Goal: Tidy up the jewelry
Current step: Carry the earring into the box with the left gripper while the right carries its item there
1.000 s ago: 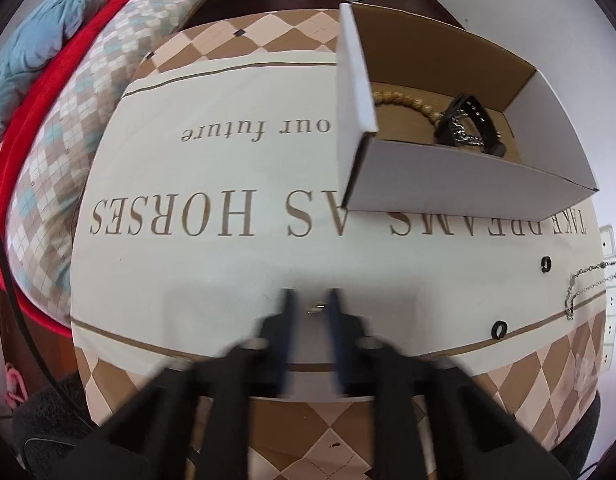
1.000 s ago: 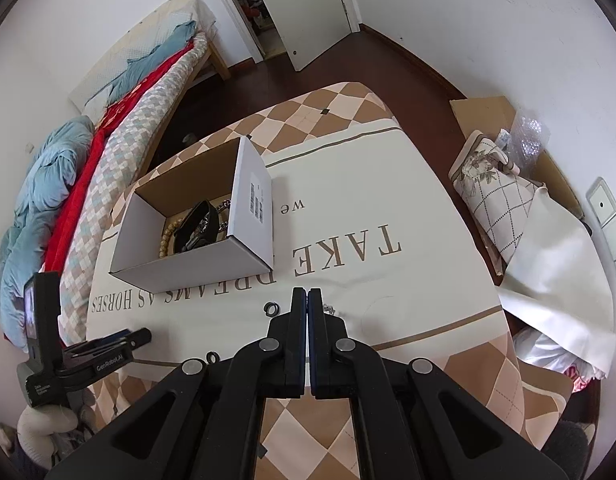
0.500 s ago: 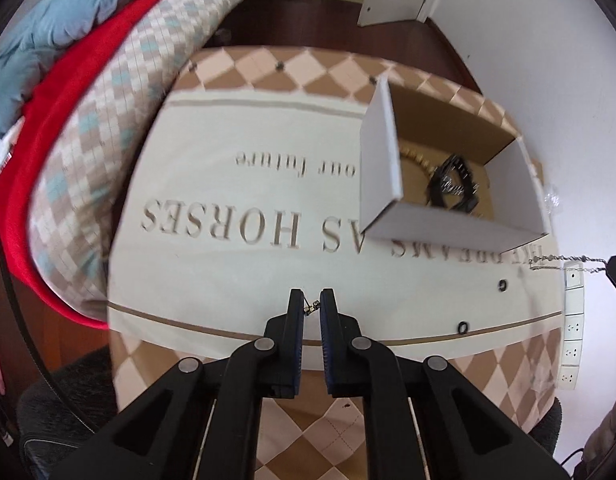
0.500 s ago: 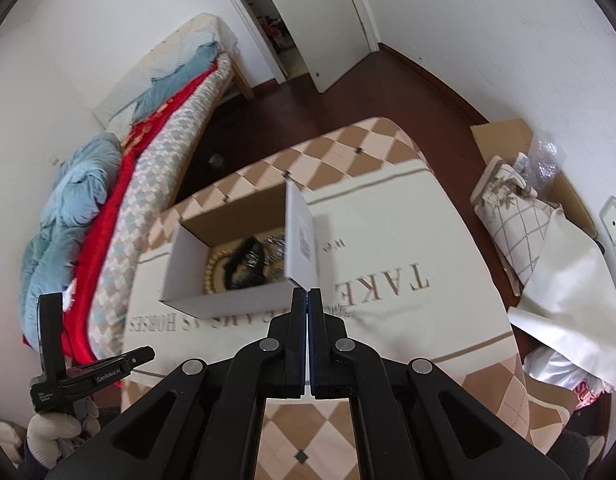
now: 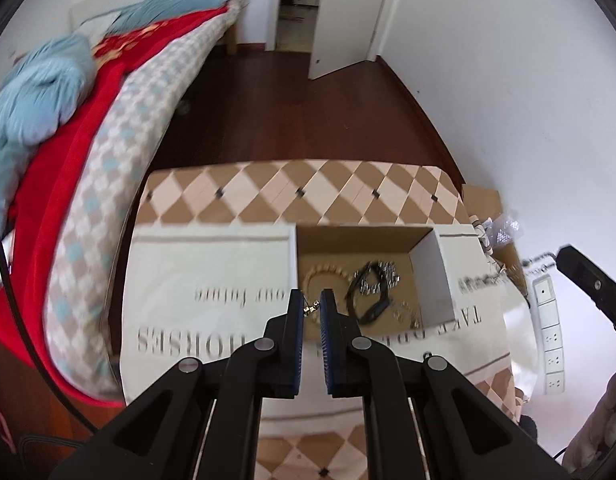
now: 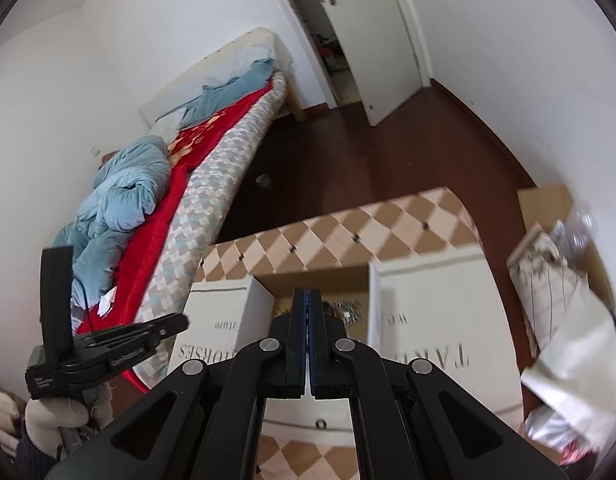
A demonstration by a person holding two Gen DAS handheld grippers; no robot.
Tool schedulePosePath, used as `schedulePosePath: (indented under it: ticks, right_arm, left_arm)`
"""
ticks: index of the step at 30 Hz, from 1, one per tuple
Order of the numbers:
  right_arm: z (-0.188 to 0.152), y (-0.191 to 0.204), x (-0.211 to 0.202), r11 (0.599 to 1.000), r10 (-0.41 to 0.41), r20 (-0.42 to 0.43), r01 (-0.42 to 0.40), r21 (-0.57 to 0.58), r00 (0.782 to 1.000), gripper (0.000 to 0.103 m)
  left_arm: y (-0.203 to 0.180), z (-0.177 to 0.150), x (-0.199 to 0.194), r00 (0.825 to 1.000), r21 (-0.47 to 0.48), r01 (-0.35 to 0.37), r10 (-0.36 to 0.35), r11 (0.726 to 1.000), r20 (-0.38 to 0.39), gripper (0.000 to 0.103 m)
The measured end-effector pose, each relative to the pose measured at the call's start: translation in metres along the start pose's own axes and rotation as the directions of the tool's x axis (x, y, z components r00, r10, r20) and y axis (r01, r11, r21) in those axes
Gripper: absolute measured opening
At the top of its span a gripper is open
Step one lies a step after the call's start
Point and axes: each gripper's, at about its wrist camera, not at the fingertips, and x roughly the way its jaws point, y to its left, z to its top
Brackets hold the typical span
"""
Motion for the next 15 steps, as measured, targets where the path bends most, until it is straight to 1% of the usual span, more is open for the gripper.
schedulePosePath:
  ticks: [2,4,8,11,12,14,15]
  right_arm:
    - [0.011,0.005,0.014,0.999,-0.014,-0.015,0.014,-0.03,1.0,0.0]
    - [0.02,0.008,0.034,0.998,-0.034,-0.041,0.032,-0.053,0.999,0.0]
    - [0.026,0.007,0.069,0.993,-0.084,-0.089,0.076,-0.09,0.993,0.0]
    - [0.025,0.002,0.093,0.99,-0.11,-0.13,0.097,-0.101,0.985,0.0]
    - [0.025,0.0,0.098,0.99,-0.113,-0.144,0.099,-0.102,0.983,0.0]
    - [0.026,-0.004,0.108,0.992,-0.107,-0.169,0.093,-0.091,0.98,0.001]
    - [0.026,-0.007,0.115,0.993,-0.099,-0.197,0.085,-0.079,0.975,0.001]
  left_arm:
    - [-0.004,0.012,0.014,1.0,0.026,0.001,0.0,1.0,-0.024,0.006]
    - [-0.005,0.019,0.026,0.999,0.033,-0.002,0.004,0.999,-0.04,0.006]
    - [-0.01,0.032,0.058,0.995,0.073,-0.012,0.019,0.997,-0.093,0.006]
    - [-0.009,0.037,0.073,0.992,0.067,0.002,0.007,0.998,-0.127,0.007]
    - [-0.01,0.04,0.078,0.99,0.066,0.003,0.006,0.998,-0.139,0.01]
    - [-0.011,0.043,0.084,0.987,0.061,0.01,0.0,0.998,-0.16,0.011]
    - [-0.011,0.045,0.086,0.986,0.063,0.005,0.005,0.998,-0.166,0.011]
